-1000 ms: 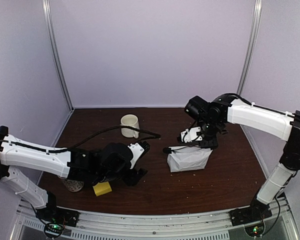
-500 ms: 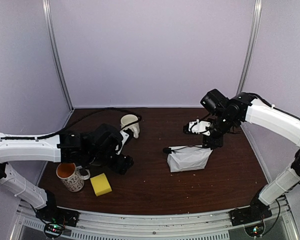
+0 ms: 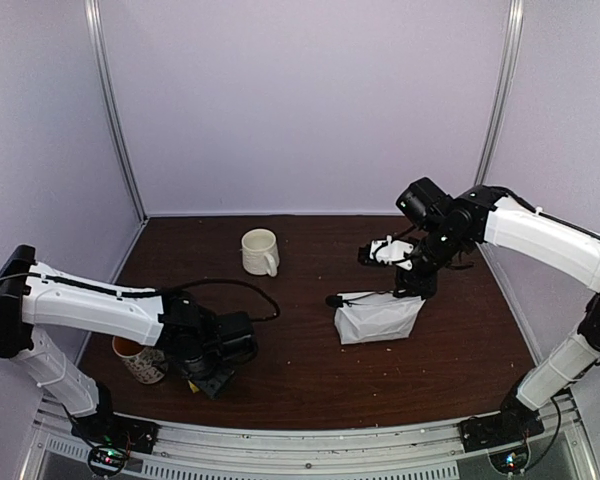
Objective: Sort the hair-cutting tools
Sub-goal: Pick up the sponge from the center of the board.
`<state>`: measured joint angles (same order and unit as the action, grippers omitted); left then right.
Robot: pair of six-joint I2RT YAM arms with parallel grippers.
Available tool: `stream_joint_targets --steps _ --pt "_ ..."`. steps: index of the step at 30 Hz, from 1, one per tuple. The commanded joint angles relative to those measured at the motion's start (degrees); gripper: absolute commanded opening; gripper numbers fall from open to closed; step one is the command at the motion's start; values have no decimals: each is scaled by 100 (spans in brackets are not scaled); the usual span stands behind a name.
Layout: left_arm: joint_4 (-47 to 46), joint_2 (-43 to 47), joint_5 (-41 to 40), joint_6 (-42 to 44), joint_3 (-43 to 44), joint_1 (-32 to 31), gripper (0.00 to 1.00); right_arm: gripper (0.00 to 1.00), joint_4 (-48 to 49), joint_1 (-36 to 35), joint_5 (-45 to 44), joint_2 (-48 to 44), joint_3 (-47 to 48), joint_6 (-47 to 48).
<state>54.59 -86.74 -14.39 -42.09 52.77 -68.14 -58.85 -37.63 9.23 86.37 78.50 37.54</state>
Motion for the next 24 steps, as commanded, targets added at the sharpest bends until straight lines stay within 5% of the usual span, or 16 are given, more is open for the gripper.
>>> stream_joint_targets --steps 1,9,15,18,24 --pt "2 -455 -33 147 95 -6 55 34 -32 -17 113 -34 118 -17" --pt "-132 -835 -295 650 279 -9 12 31 119 -17 34 -221 -183 -74" --pt "-206 -550 -150 1240 961 -4 0 30 -4 -17 171 -414 -229 -67" --pt "-745 -71 407 1851 1307 17 0 37 -241 -8 870 -738 -214 167" --pt "-3150 645 3479 3175 1025 409 0 65 -809 -39 2703 -1387 -58 1040"
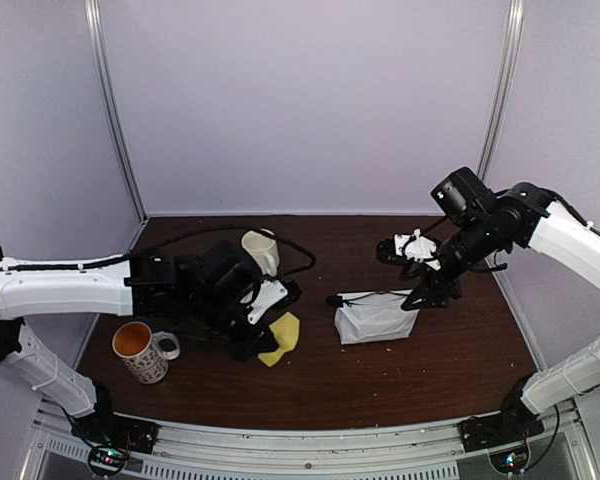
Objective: Sort the hair-cutting tools
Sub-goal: Pick up the sponge from the center of the board, then pass from the left arm to the right
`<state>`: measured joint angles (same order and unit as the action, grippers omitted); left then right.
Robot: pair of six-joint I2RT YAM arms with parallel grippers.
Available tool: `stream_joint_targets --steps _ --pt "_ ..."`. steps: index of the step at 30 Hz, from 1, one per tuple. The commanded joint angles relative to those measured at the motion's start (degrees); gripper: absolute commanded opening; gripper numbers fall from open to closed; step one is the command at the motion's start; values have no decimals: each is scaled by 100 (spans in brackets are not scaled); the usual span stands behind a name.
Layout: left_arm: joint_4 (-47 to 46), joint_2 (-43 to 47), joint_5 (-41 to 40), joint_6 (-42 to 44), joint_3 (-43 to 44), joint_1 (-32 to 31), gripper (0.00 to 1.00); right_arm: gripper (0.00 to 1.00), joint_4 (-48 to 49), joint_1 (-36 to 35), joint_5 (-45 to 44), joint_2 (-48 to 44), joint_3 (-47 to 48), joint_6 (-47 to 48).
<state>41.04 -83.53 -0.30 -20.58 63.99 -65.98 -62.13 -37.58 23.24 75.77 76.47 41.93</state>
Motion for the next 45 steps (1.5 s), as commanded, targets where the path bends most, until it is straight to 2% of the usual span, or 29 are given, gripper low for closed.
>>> stream_joint_targets --steps 1,4,9,15,23,26,28,30,32,34,35,36,39,42,45 --pt "-2052 325 2550 1090 -107 277 0 68 -721 -47 1557 -335 303 826" --pt "-2372 62 3857 1193 66 587 0 73 -955 -120 1833 -287 750 912" --pt "-2505 -455 4662 1316 444 650 0 73 -543 -988 985 -264 818 718" --pt "-2749 -788 5119 1224 783 647 0 74 -246 -1507 705 -46 823 720" --pt "-3611 -823 5589 696 786 656 0 71 158 -1615 645 69 748 534" --pt "-3674 -887 5606 657 856 664 0 66 210 -1627 725 78 714 498" --pt "-3778 -904 5621 598 867 681 0 57 196 -1646 749 95 708 499" --pt "-3881 -895 5594 557 838 711 0 53 145 -1664 748 121 691 552" --pt "-3909 -893 5489 570 820 745 0 41 66 -1673 780 150 663 634" --pt "-3880 -911 5229 596 813 793 0 19 25 -1669 754 190 636 697" --pt "-3812 -907 4925 602 809 836 5 10 20 -1661 643 212 603 729" --pt "-3732 -874 4562 581 793 873 16 6 25 -1652 492 211 555 755" --pt "-3719 -631 3107 510 535 951 45 0 16 -1315 42 179 406 905" --pt "-3580 -642 1808 150 397 1067 51 0 113 -684 -153 202 327 992" --pt "-3396 -1070 1328 -706 474 1252 51 0 388 -242 -486 277 261 898"
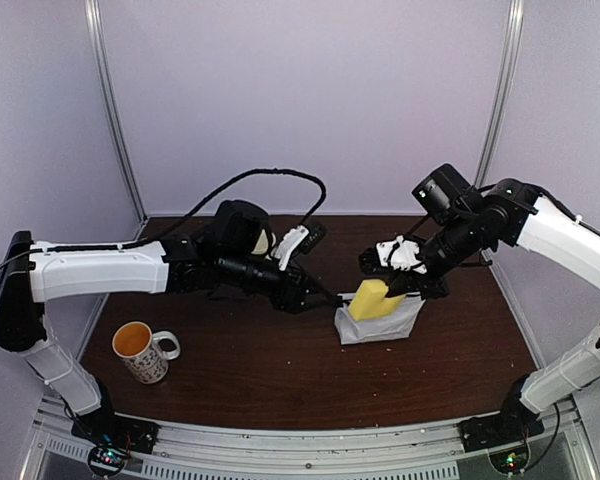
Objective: Sort the hair-cutting tools
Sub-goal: Pass from the left arm to the right, then hold the kit bag at the center of the board.
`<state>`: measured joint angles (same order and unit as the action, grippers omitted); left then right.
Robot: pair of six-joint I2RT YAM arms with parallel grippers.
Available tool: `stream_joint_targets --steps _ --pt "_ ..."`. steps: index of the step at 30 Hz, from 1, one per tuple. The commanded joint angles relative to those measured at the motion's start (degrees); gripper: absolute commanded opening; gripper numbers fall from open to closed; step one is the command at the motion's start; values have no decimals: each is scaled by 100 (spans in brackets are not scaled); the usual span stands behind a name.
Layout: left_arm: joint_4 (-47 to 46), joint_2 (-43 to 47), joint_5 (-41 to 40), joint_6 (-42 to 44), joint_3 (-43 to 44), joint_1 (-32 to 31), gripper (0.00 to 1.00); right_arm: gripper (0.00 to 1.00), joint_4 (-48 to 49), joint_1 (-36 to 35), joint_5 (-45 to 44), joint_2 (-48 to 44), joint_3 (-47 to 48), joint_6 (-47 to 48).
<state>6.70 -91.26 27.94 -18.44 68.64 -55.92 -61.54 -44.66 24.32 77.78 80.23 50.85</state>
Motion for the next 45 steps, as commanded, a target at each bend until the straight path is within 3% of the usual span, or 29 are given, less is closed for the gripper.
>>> stream_joint_targets --steps 1,11,28,34,45 --pt "15 -467 -1508 -1113 46 289 51 0 437 513 -782 110 -178 -17" --pt "-364 -1800 -1254 -2016 806 421 50 0 1467 547 -1431 265 -781 -86" --pt "-1144 -2271 15 -2292 874 604 7 0 2418 548 -1755 394 -1283 188" --pt "-1123 -2269 22 -2299 862 617 0 0 2383 555 -1673 352 -1340 163" --pt "-1188 -2238 99 -2300 822 657 0 0 2116 555 -1414 53 -1560 258"
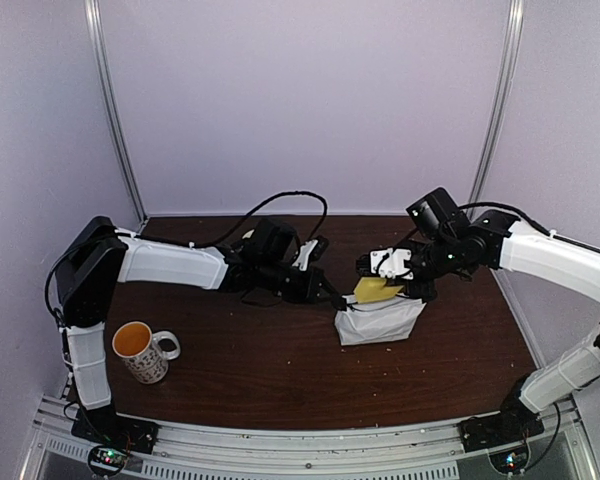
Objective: Sort the hair-cutting tools
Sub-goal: Hold the kit bag at the center of the board, then place the sponge in the kit bag.
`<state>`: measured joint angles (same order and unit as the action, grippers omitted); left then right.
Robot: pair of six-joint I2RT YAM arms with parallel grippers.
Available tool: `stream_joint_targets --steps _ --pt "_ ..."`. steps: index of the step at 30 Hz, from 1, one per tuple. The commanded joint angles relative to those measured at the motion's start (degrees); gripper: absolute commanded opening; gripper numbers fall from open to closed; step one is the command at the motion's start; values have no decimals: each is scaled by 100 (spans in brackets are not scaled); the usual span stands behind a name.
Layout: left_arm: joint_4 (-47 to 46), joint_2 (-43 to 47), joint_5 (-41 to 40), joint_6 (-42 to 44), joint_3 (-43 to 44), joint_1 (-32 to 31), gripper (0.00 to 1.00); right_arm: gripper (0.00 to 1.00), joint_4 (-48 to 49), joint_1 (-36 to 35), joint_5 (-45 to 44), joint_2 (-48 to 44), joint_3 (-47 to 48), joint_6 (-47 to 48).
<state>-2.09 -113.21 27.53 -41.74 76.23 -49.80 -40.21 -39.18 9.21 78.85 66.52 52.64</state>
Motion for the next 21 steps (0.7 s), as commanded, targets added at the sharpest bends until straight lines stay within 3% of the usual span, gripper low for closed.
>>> stream_joint_targets --steps 1,21 --pt "-306 -43 147 29 60 49 0 0 -1 7 111 -20 -204 73" --pt "-529 97 306 70 -20 49 0 0 767 7 -593 471 -468 279"
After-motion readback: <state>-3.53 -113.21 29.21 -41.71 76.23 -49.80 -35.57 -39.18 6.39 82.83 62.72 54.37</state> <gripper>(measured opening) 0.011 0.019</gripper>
